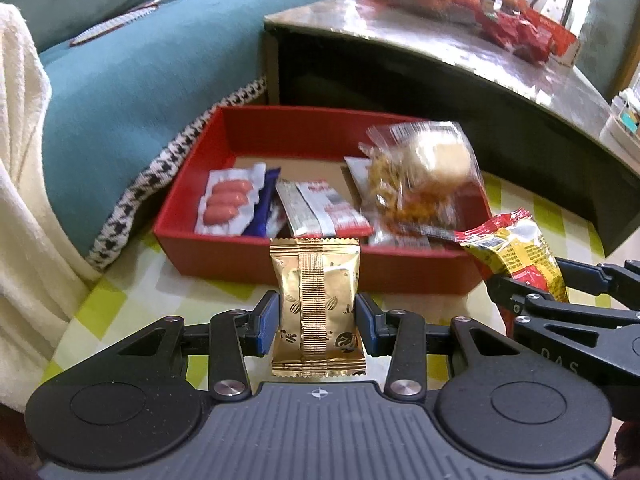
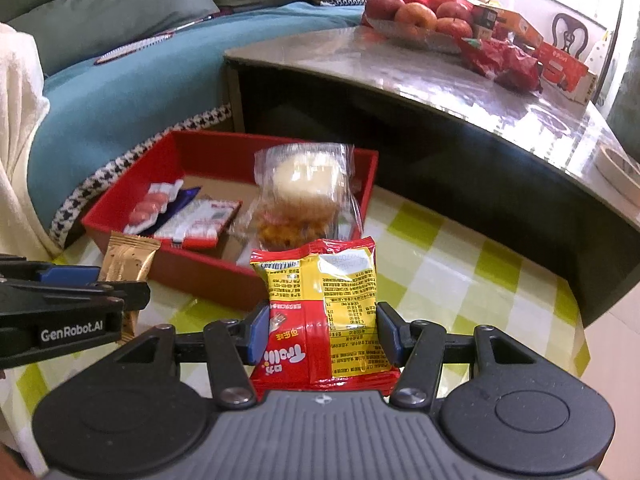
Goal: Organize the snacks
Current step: 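Lift both held packets and carry them over the red box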
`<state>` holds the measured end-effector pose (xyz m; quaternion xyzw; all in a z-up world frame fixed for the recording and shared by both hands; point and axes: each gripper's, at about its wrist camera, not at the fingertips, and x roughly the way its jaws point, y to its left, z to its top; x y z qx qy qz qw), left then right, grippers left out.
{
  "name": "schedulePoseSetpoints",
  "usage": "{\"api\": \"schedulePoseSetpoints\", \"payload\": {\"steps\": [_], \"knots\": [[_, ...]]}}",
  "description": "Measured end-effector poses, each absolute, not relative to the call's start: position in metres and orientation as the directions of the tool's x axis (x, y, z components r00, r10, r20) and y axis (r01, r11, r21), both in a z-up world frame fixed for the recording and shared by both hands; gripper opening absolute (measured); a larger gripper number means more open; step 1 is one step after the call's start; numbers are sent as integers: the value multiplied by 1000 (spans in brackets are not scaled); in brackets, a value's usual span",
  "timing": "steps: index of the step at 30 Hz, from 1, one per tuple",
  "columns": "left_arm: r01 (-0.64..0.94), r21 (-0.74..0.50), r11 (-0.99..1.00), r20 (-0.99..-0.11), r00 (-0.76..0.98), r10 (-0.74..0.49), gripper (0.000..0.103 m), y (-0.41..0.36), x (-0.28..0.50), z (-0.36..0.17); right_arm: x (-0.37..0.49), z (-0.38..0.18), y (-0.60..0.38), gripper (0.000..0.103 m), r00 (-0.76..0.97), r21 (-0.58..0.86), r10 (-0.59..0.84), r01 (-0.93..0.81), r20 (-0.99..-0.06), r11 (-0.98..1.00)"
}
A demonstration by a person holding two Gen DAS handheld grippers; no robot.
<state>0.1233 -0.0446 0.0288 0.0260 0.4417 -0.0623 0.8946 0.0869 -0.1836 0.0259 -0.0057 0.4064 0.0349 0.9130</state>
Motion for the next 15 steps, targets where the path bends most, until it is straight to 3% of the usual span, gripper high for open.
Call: {"api": "schedulePoseSetpoints", "payload": {"steps": [15], "knots": [[102, -12, 995, -752, 655, -76, 50, -50, 164, 49, 130, 42, -185, 57, 725, 45, 72, -57, -685, 997]]}}
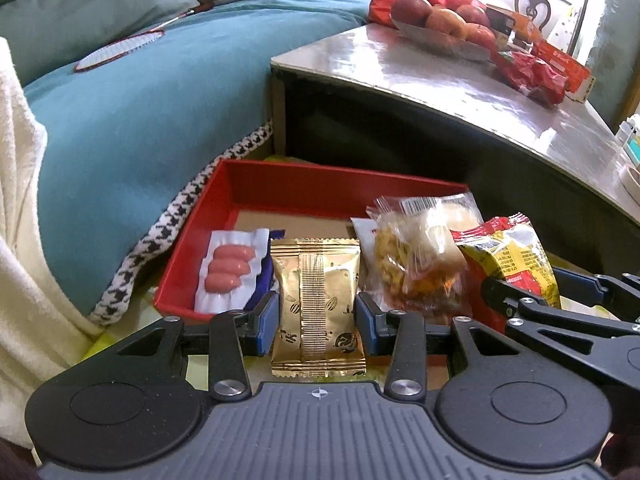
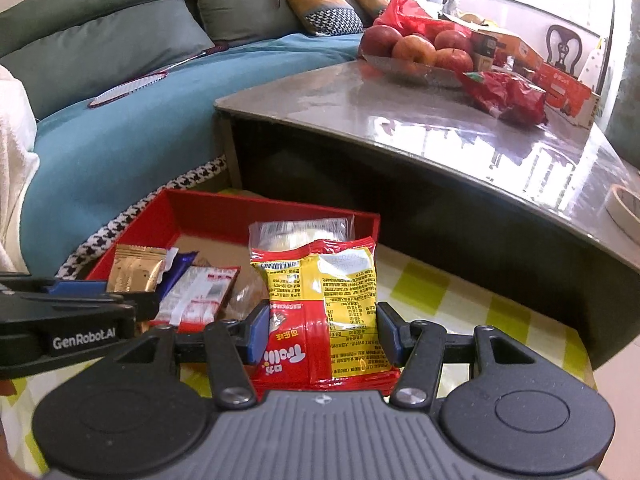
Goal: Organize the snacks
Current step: 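Lift both held packets and carry them over the red box, then lower both packets into the red box and open both tools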
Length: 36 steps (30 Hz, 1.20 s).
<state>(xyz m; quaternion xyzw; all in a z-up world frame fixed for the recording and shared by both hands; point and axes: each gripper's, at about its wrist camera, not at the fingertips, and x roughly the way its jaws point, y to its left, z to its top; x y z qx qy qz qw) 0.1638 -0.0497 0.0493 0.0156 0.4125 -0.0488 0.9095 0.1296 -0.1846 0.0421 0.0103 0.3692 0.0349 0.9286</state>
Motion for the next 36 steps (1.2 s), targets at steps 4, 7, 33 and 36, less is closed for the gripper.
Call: {"api": "schedulePoseSetpoints", "payload": {"steps": [4, 7, 33, 36], "knots": [[88, 3, 996, -743, 667, -56, 50, -51, 177, 51, 140, 39, -184, 57, 725, 40, 68, -57, -685, 998], [80, 3, 997, -746, 665, -51, 50, -50, 187, 50, 149, 36, -185, 57, 722, 37, 63, -51, -689, 998], [44, 40, 998, -784, 620, 4, 50, -52, 229, 27, 191, 20, -175, 57, 713, 25, 82, -90, -697, 996], [41, 43, 998, -789, 615, 8, 50, -52, 233, 25, 194, 17, -174, 57, 710, 19, 81, -94, -700, 995]]}}
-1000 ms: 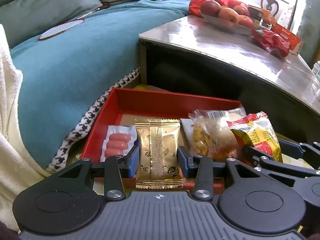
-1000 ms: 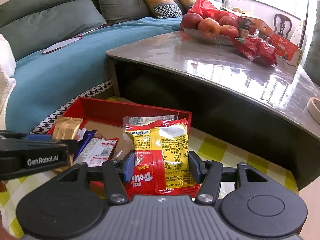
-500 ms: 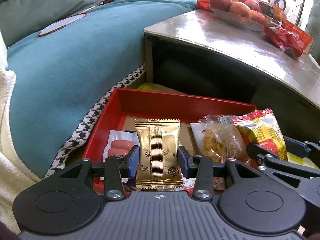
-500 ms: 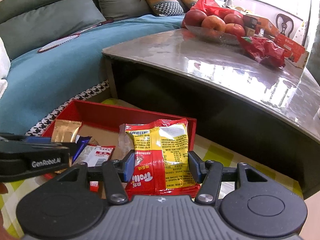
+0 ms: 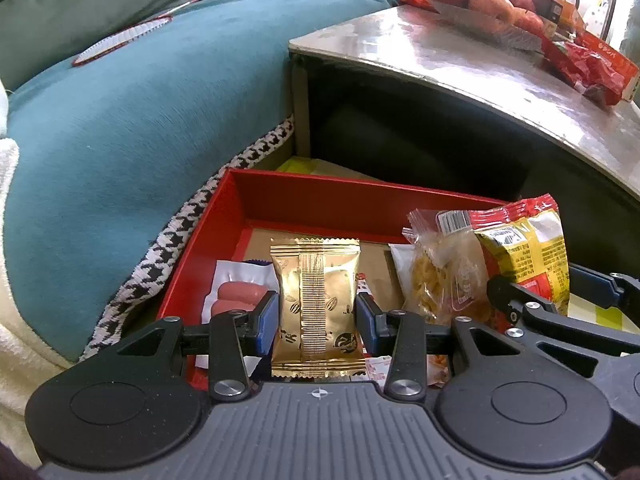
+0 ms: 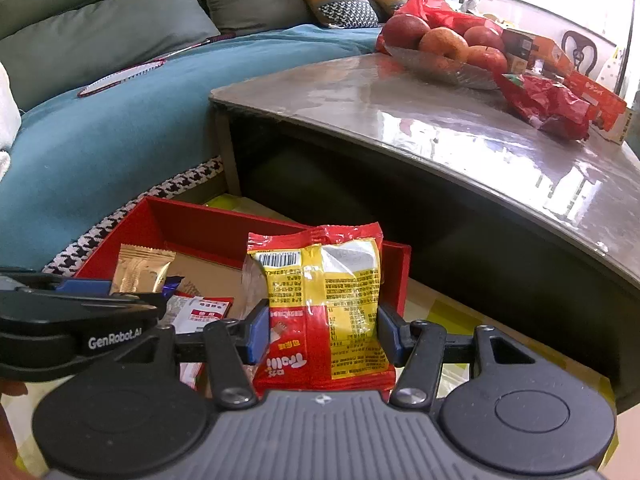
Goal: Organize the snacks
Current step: 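Lower both packets into the red box and open both tools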
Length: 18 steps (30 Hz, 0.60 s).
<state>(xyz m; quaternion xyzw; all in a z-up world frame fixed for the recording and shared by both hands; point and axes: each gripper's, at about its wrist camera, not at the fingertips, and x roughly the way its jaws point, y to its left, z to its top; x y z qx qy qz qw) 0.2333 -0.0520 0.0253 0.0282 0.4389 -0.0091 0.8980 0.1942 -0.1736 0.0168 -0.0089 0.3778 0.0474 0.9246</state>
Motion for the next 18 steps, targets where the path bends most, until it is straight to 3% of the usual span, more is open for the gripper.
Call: {"api": "schedulePoseSetpoints", "payload": {"steps": [18], "knots": [[28, 71, 997, -819, 573, 42, 54, -49, 246, 9, 202, -1, -163, 64, 665, -17, 85, -145, -742, 989]]}}
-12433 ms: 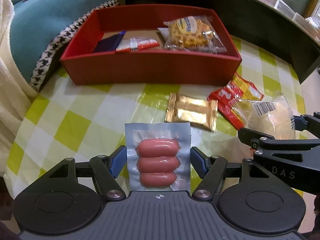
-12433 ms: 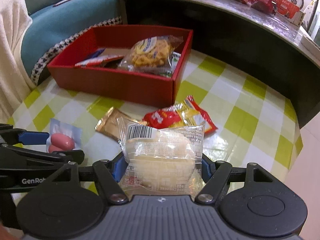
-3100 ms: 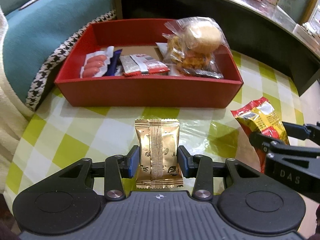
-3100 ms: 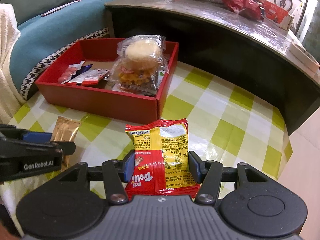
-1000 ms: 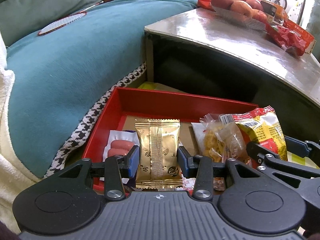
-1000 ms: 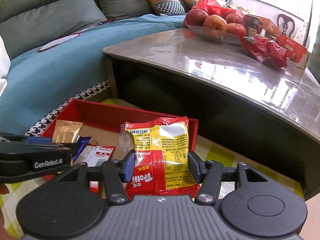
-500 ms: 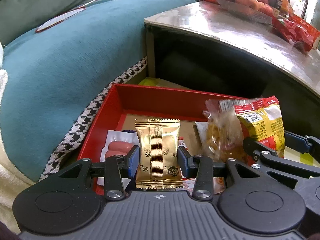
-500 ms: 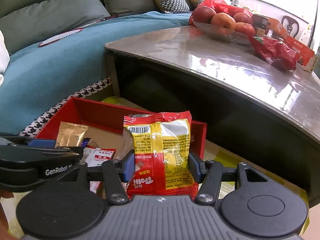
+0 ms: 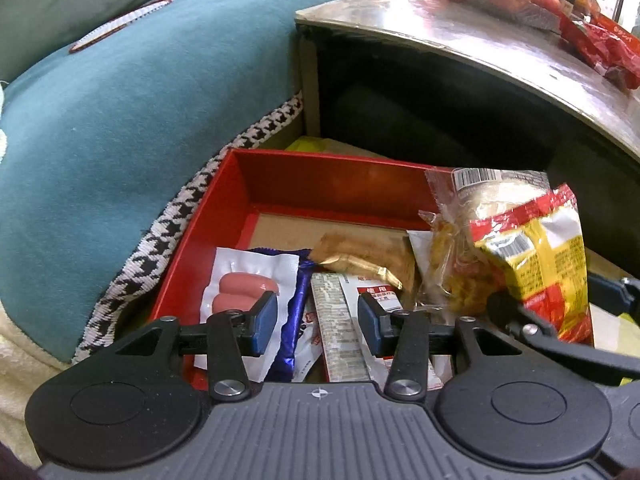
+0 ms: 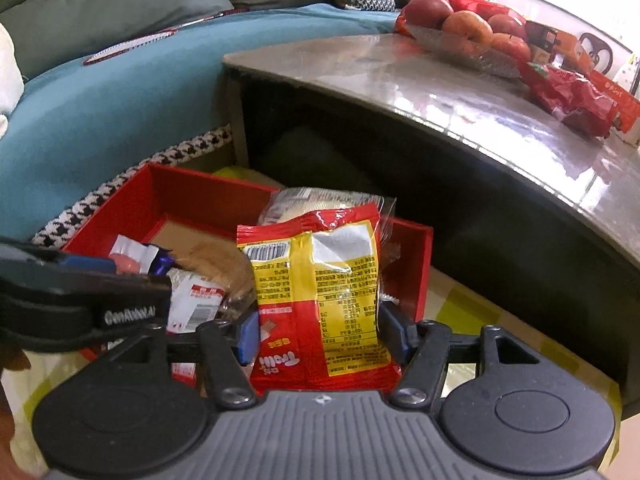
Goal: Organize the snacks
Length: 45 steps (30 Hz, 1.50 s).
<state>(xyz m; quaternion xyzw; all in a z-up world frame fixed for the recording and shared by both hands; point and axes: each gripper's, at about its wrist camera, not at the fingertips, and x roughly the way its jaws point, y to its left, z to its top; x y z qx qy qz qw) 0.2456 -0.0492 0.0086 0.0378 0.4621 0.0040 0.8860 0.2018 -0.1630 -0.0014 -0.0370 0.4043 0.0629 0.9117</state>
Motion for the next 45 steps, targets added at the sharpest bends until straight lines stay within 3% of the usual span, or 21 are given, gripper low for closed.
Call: {"api": "schedulePoseSetpoints", "payload": {"steps": [11, 21, 27, 38, 39, 41, 45], "knots": [[27, 52, 998, -814, 580, 27, 70, -42, 240, 17, 197, 7, -168, 77, 655, 28, 119, -149, -746, 989], [23, 33, 999, -808, 589, 14, 74, -32, 224, 27, 179, 20, -188, 78, 670, 76, 113, -85, -734, 994], [30, 35, 999, -804, 595, 10, 86, -29, 203, 32, 164, 19, -194, 78, 656, 102, 115, -58, -746, 993], [36, 24, 999, -806, 592, -2, 88, -24, 171, 34, 131, 22, -206, 78, 654, 129, 109, -18, -749, 991], [34, 22, 999, -807, 591, -2, 89, -24, 168, 34, 128, 22, -205, 78, 652, 130, 110, -18, -750, 991], [24, 18, 1000, -810, 587, 1, 101, -23, 161, 33, 122, 22, -205, 78, 649, 132, 114, -21, -752, 991], [29, 47, 998, -796, 605, 20, 103, -27, 147, 35, 111, 23, -205, 78, 648, 140, 118, -18, -752, 990]]}}
